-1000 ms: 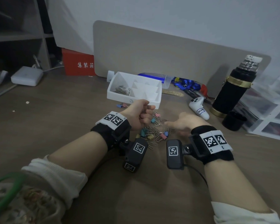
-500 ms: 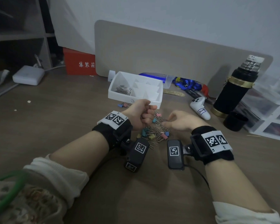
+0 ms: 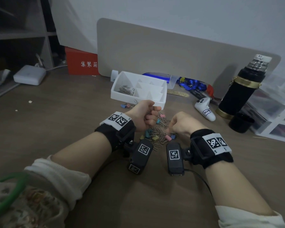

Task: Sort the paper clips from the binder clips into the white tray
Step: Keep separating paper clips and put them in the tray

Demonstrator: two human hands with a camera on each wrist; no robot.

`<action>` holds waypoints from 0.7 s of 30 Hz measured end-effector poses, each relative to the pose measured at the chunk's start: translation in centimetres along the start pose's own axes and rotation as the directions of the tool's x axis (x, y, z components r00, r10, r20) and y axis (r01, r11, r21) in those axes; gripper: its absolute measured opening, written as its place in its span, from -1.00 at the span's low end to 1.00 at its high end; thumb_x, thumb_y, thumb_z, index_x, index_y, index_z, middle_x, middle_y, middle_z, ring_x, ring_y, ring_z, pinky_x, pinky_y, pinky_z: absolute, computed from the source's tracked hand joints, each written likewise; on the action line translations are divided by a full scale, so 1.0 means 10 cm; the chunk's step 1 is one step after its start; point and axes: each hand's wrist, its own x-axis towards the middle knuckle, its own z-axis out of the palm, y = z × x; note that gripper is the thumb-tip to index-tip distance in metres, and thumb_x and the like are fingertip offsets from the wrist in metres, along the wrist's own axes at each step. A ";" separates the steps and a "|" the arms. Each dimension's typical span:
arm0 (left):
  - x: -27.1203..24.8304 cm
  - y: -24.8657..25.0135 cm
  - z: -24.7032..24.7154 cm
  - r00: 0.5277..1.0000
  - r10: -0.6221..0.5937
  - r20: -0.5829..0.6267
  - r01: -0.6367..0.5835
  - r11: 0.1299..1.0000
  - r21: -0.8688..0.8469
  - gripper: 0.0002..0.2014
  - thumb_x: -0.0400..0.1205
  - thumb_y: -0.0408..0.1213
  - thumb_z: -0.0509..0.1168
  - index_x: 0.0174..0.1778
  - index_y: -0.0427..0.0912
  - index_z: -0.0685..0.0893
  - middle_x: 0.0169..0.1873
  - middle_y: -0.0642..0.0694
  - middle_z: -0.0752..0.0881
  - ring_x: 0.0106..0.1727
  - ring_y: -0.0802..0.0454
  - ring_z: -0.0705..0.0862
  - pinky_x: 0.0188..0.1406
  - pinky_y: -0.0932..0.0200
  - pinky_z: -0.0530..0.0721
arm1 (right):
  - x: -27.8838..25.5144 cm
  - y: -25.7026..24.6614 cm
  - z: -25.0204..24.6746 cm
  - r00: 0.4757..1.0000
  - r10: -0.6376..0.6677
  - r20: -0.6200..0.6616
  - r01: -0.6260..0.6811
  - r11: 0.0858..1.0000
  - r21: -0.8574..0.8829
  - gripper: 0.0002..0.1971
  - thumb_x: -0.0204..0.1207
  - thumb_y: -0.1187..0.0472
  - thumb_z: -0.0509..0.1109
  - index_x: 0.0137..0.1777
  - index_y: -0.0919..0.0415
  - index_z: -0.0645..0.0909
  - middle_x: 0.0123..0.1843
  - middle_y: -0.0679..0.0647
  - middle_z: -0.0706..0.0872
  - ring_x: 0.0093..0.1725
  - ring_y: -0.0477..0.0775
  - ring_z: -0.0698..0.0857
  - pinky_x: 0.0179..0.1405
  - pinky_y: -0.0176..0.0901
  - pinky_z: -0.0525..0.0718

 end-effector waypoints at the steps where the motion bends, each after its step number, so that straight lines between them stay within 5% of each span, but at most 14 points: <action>1: 0.00 0.00 0.00 1.000 -0.001 -0.002 0.001 1.000 0.001 -0.65 0.74 -0.16 0.00 -0.29 -0.21 0.50 -0.65 0.05 0.30 -0.73 0.20 0.16 -0.81 0.38 0.05 | 0.00 0.01 0.01 1.000 -0.009 -0.004 0.009 1.000 0.008 -0.85 0.45 0.18 0.55 -0.06 0.25 0.75 -0.07 0.12 0.78 -0.13 0.06 0.68 -0.13 -0.19 0.54; 13: 0.01 -0.01 -0.01 1.000 0.001 -0.002 -0.001 1.000 0.013 -0.65 0.74 -0.17 -0.01 -0.28 -0.21 0.51 -0.61 0.04 0.31 -0.70 0.19 0.16 -0.77 0.38 0.07 | 0.02 0.03 0.05 0.991 -0.131 -0.009 0.130 0.987 -0.090 -0.79 0.51 0.38 0.28 -0.25 0.11 0.66 -0.08 0.13 0.77 -0.20 0.10 0.71 -0.10 -0.09 0.73; 17: 0.01 -0.02 -0.01 1.000 -0.016 0.003 0.016 0.998 0.057 -0.65 0.74 -0.16 -0.01 -0.27 -0.21 0.52 -0.52 0.03 0.30 -0.67 0.18 0.18 -0.75 0.37 0.09 | 0.07 0.06 0.08 0.988 -0.133 -0.081 0.135 0.991 0.023 -0.79 0.55 0.28 0.38 -0.32 0.05 0.62 -0.17 0.02 0.71 -0.16 0.02 0.67 -0.14 -0.16 0.62; 21: 0.01 -0.02 -0.01 0.999 -0.033 0.028 0.031 0.996 0.085 -0.64 0.74 -0.16 -0.02 -0.28 -0.22 0.52 -0.53 0.02 0.31 -0.69 0.19 0.19 -0.77 0.37 0.10 | 0.06 0.05 0.06 0.960 -0.179 -0.216 0.216 0.962 0.166 -0.90 0.60 0.22 0.38 -0.16 0.16 0.65 -0.21 -0.01 0.66 -0.26 -0.08 0.60 -0.21 -0.25 0.49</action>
